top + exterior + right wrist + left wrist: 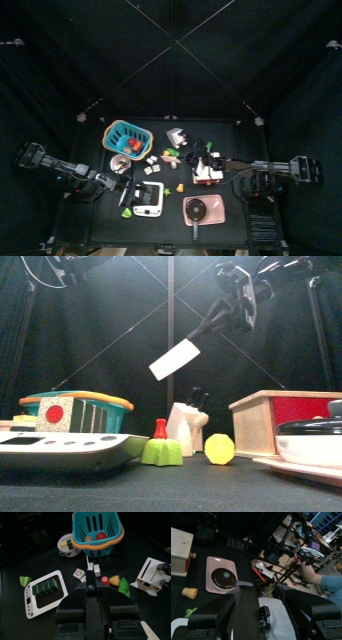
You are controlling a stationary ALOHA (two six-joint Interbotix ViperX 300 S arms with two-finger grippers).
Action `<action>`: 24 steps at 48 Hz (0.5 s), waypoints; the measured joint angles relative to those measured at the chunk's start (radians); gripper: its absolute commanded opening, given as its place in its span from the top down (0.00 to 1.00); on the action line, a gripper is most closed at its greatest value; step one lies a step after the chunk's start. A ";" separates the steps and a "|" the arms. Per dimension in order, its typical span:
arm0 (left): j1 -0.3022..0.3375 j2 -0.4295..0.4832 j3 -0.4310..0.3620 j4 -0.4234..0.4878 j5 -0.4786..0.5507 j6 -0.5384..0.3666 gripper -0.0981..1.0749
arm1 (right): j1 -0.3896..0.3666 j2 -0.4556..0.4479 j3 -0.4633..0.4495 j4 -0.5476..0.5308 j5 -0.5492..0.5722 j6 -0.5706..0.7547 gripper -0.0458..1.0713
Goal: Grab cleaver with other hand
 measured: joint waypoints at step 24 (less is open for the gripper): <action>-0.012 -0.017 -0.127 -0.537 0.568 0.792 0.11 | 0.000 -0.002 0.000 0.006 0.000 0.000 0.60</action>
